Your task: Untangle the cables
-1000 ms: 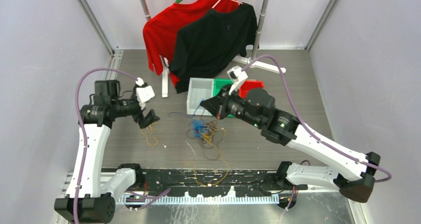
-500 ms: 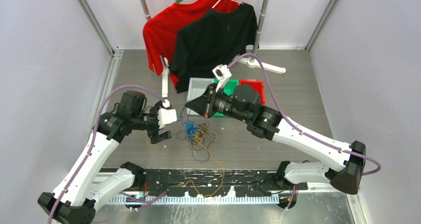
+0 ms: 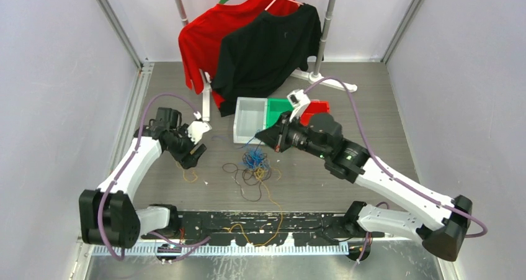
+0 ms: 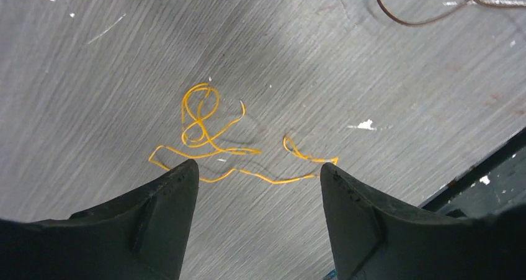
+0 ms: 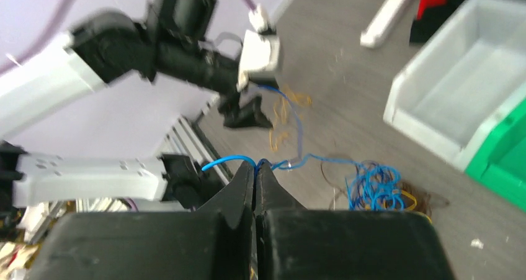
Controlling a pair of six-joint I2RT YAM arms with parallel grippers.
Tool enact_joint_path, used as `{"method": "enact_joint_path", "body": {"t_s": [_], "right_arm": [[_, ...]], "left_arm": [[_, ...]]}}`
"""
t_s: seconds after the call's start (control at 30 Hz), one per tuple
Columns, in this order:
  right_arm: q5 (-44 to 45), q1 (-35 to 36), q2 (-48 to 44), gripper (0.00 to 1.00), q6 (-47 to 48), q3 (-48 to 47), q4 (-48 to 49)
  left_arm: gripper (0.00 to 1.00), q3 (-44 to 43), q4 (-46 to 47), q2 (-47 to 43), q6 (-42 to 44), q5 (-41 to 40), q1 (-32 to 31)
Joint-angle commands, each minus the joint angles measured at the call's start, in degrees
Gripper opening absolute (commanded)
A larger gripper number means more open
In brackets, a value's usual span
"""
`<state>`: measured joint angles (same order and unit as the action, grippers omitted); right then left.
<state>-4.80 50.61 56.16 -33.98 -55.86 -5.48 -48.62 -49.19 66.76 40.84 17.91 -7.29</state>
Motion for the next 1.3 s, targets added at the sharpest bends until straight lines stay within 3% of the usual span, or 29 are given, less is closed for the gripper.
{"method": "enact_joint_path", "body": {"t_s": [0.0, 0.17, 0.43, 0.57, 0.67, 0.73, 1.0, 1.07, 1.13, 1.27], "right_arm": [[-5.8, 0.3, 3.9, 0.01, -5.2, 5.0, 3.5], [-5.9, 2.3, 8.4, 0.01, -6.4, 6.3, 5.9], [-5.7, 4.4, 16.3, 0.01, -7.0, 6.5, 9.6], [-4.4, 4.6, 18.1, 0.01, -6.4, 6.3, 9.8], [-1.1, 4.6, 17.4, 0.01, -5.2, 6.3, 8.2], [1.0, 4.7, 17.1, 0.01, -4.4, 6.3, 6.9], [0.1, 5.2, 24.9, 0.03, -4.7, 2.9, 9.7], [-2.0, 5.8, 29.0, 0.15, -4.9, 0.2, 11.0], [-4.7, 6.3, 33.1, 0.38, -5.1, -2.9, 11.9], [-6.3, 5.9, 33.5, 0.73, -2.8, -7.8, 10.2]], "left_arm": [[0.71, -1.5, 6.3, 3.5, -9.7, -0.1, 1.1], [0.65, 1.8, 13.8, 7.0, -12.0, -7.5, 1.4], [0.59, 3.4, 17.6, 10.3, -9.1, -8.4, 4.6], [0.45, 3.1, 17.2, 12.5, -7.6, -6.8, 7.1], [0.15, 0.6, 16.0, 13.6, -7.8, -3.3, 10.3], [0.02, -2.7, 13.6, 13.7, -8.3, 0.1, 12.3], [0.00, -21.5, -0.9, 7.1, -10.0, 19.3, 14.9], [0.00, -24.7, -2.9, 4.4, -11.5, 23.2, 14.6], [0.00, -27.6, -5.5, 2.8, -11.7, 25.6, 13.8], [0.00, -31.0, -8.8, -0.3, -11.9, 27.9, 11.1]]}}
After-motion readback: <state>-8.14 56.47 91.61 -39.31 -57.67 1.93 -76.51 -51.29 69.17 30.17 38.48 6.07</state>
